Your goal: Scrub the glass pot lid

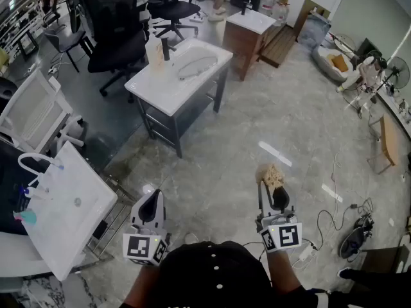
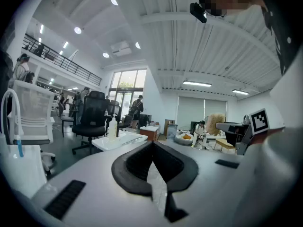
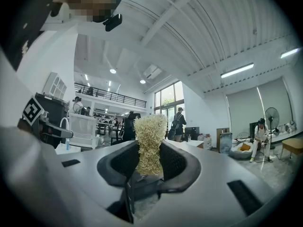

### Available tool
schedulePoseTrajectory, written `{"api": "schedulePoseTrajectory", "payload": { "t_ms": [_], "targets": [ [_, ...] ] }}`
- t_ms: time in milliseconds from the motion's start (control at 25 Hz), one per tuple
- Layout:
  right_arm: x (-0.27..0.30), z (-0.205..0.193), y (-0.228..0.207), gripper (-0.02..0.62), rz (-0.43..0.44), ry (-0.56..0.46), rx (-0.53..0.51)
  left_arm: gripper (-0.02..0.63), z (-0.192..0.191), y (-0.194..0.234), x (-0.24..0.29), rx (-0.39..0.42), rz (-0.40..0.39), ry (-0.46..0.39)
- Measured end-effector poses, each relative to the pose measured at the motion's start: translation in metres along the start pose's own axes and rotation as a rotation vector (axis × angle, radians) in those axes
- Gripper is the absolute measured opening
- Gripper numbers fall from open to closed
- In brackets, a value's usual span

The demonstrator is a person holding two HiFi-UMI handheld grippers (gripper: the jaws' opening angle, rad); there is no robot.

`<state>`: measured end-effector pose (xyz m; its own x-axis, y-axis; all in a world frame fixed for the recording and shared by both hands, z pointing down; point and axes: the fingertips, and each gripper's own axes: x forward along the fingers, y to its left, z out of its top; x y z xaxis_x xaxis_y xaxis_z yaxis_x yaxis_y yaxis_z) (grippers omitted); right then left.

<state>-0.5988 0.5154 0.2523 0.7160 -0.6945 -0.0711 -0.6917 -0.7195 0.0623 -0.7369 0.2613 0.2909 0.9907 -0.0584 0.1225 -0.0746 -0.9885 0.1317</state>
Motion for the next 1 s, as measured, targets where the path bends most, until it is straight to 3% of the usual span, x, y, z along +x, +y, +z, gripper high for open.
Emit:
{"api": "schedulePoseTrajectory", "payload": {
  "t_ms": [600, 1000],
  "targets": [
    [0.004, 0.003, 0.034, 0.143, -0.002, -0.026, 0.007, 0.026, -0.002, 0.021, -0.010, 0.009, -0.041, 0.005],
    [0.019, -0.004, 0.023, 0.143, -0.005, -0.022, 0.028, 0.026, -0.006, 0.022, 0.007, 0.010, -0.029, 0.015]
  ]
}}
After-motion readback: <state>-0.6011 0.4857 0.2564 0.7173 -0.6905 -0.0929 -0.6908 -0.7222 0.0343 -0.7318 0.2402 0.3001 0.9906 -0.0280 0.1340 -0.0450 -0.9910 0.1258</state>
